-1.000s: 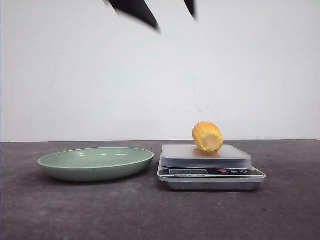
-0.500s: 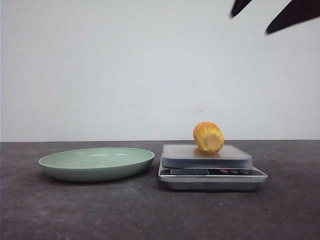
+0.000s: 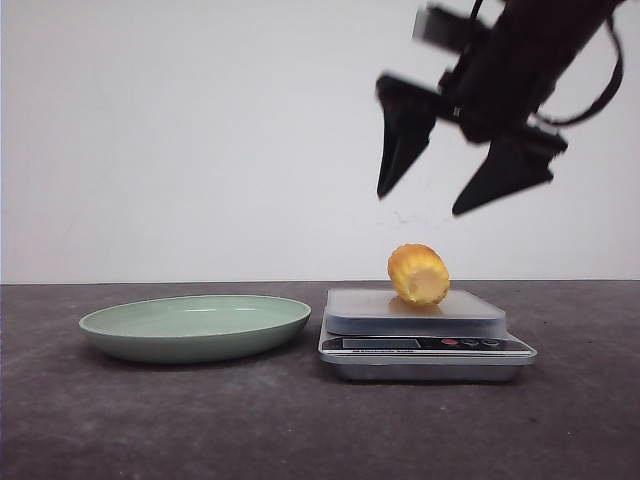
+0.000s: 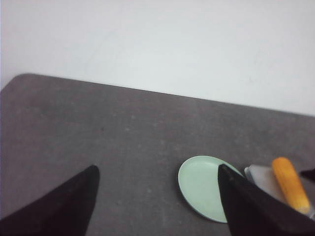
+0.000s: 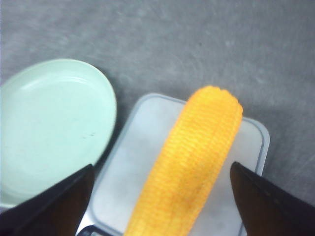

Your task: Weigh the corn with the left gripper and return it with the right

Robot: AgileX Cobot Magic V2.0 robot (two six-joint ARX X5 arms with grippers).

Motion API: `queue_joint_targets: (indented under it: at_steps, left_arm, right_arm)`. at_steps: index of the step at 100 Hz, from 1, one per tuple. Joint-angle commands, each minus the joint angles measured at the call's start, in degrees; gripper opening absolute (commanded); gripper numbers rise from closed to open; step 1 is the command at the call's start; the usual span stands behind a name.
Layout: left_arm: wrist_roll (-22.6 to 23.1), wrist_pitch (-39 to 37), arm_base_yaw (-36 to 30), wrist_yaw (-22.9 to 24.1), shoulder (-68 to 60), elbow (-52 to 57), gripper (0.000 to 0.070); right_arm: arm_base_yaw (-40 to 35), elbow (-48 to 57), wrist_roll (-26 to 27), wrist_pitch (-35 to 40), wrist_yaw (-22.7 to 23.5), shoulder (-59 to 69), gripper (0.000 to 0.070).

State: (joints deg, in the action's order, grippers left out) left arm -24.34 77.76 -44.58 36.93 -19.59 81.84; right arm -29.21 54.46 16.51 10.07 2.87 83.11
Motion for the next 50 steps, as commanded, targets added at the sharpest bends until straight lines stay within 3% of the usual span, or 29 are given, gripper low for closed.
queue_joint_targets:
  at_steps: [1, 39, 43, 50]
  left_arm:
    - [-2.19, -0.52, 1.11, -1.84, 1.38, -0.85, 0.0463]
    - [-5.35, -1.53, 7.74, -9.84, 7.1, -17.05, 0.0464]
    - [-5.31, -2.16, 7.82, -10.03, 7.1, -18.36, 0.0464]
    - [-5.31, -3.32, 7.82, -10.21, 7.1, -19.91, 0.0464]
  right_arm:
    - [-0.39, 1.16, 1.16, -1.49, -0.15, 2.27, 0.0553]
    - [-0.39, 1.16, 4.28, -1.92, -1.44, 8.26, 0.0515]
    - [-0.39, 1.16, 4.39, -1.81, -1.49, 8.28, 0.0467]
    - [-0.39, 1.16, 4.52, -1.73, -1.46, 8.28, 0.0324]
